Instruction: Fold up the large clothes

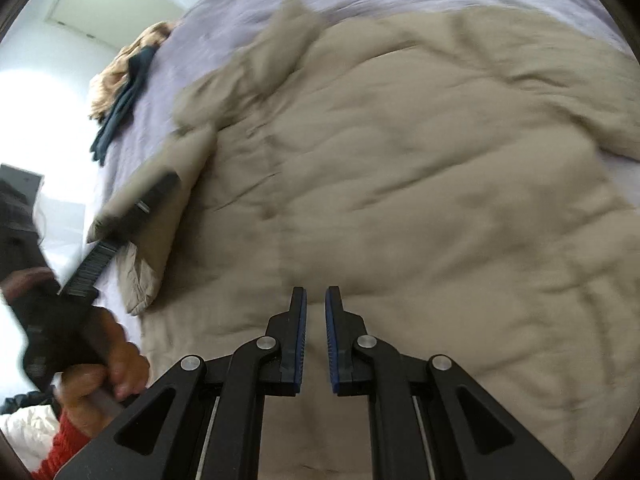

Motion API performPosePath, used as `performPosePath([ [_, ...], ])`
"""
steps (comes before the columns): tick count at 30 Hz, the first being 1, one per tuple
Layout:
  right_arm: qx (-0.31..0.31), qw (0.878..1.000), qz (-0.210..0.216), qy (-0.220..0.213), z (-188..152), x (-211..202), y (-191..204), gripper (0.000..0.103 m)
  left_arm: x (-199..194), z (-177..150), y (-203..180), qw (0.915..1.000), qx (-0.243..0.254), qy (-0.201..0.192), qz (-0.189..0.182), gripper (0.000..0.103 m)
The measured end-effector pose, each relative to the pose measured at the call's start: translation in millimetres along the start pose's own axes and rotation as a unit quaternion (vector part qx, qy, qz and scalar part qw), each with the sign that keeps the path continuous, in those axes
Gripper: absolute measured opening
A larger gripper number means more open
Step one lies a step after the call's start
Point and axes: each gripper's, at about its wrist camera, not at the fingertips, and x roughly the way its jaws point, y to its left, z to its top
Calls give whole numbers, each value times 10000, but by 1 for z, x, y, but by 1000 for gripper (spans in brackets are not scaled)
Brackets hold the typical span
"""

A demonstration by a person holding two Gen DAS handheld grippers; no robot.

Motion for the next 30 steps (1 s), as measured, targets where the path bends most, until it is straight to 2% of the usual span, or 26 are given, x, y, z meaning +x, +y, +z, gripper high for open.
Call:
performPosePath([
  [4, -70, 9999, -102, 38, 3, -14, -21, 11, 23, -23, -11, 9978, 339, 453, 335, 22],
  [5, -87, 9999, -109, 83, 6, -11, -22, 11, 24, -27, -11, 9974, 376, 498, 364, 39],
  [6, -102, 9998, -109, 113, 5, -11, -23, 11, 19, -30, -13, 9974, 379, 485, 367, 71],
  [7, -126, 9998, -98, 142, 7, -12, -25, 11, 11, -32, -11, 9979, 342, 383, 390, 83],
  [8, -171, 9997, -90, 169, 10, -9, -21, 11, 0, -34, -11, 9984, 307, 178, 446, 87],
  [10, -319, 9992, -128, 205, 10, -4, -12, 23, -15, -36, -8, 9985, 321, 144, 428, 87],
  [12, -529, 9983, -148, 168, 10, -3, -2, 61, -40, -39, 0, 9987, 214, -7, 462, 87],
  [14, -865, 9961, -138, 49, 10, -7, 13, 66, -62, -42, 14, 9983, 26, -220, 536, 87],
  [16, -1392, 9900, -206, -85, 8, -11, 37, 66, -90, -48, 39, 9944, -353, -469, 877, 87],
  [18, -1995, 9792, -263, -248, 4, -12, 68, 68, -106, -53, 72, 9872, -821, -555, 1250, 87],
  [20, -2682, 9621, -325, -379, -4, -8, 102, 73, -111, -63, 110, 9776, -1383, -454, 1520, 87],
  [21, -3112, 9483, -403, -469, -11, -3, 124, 76, -110, -71, 135, 9704, -1795, -281, 1589, 87],
  [22, -3470, 9349, -510, -544, -18, 3, 140, 78, -109, -76, 151, 9663, -2065, -187, 1525, 87],
  [23, -4011, 9110, -743, -612, -29, 15, 163, 78, -107, -82, 170, 9624, -2379, -118, 1308, 87],
  [25, -4648, 8738, -1190, -790, -43, 37, 189, 78, -104, -89, 199, 9542, -2828, -87, 972, 87],
  [26, -4838, 8602, -1333, -908, -46, 48, 198, 78, -103, -90, 213, 9503, -3012, -107, 780, 87],
  [28, -4912, 8516, -1496, -1053, -44, 63, 207, 78, -94, -88, 235, 9440, -3276, -89, 392, 87],
  [30, -4694, 8585, -1695, -1181, -28, 73, 209, 78, -76, -84, 251, 9367, -3498, 30, -132, 87],
])
